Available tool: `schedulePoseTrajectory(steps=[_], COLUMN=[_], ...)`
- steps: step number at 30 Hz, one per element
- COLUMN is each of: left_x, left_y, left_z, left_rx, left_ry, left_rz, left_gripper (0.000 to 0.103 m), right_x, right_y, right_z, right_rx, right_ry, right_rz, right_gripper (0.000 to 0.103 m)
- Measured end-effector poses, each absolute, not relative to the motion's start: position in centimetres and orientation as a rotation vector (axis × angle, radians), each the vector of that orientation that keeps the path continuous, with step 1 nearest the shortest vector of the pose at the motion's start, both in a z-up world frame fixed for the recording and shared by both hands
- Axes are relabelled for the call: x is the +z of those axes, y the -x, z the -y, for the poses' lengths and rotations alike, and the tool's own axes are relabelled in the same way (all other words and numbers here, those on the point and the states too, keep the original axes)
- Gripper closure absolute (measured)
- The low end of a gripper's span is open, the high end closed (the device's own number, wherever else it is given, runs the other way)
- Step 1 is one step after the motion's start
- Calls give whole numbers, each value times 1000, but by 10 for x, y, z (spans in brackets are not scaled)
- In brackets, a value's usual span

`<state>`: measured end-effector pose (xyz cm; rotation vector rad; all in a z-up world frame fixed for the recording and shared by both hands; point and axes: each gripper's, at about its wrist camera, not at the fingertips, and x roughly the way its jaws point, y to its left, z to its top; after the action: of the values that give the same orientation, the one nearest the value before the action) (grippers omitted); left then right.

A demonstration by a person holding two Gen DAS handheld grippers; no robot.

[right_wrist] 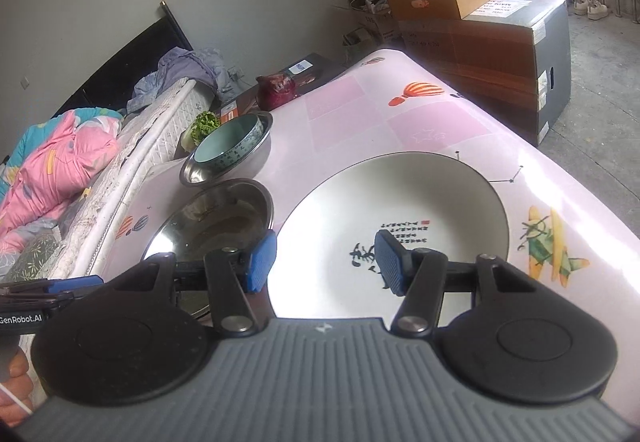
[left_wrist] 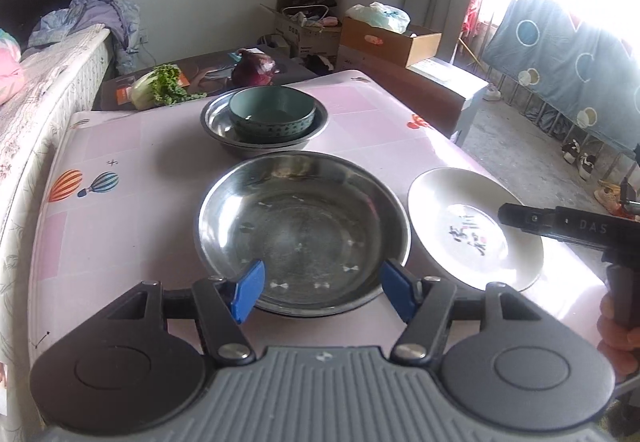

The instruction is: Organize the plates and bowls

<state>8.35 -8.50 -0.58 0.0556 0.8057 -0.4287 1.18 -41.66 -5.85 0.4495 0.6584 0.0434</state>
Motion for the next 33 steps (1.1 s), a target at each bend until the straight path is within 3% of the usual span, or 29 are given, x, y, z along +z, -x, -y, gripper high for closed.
schedulePoseTrajectory(steps=[10, 20, 26, 29, 31, 33], left_x=[-34, -61, -74, -78, -79, -79], left_y=[-69, -91, -102, -106, -106, -103], left_z=[158, 192, 203, 205, 206, 208], left_rx=[-523, -435, -400, -396, -405, -386], left_ry=[2, 20, -25, -25, -21, -41], left_rz=[-790, -826, -860, -870, -872, -868], left_gripper=[36, 39, 51, 62, 75, 74], right_x=[-81, -100, -120, -126, -126, -127], right_y=[9, -50, -94, -102, -102, -100], right_z=[507, 533, 531, 525, 523, 523], right_rx=[16, 146, 198, 218, 226, 243], right_ry=[-524, -496, -470, -452, -445, -464], right_rz=[-648, -681, -736, -741, -745, -756], right_gripper=[49, 53, 65, 66, 67, 70])
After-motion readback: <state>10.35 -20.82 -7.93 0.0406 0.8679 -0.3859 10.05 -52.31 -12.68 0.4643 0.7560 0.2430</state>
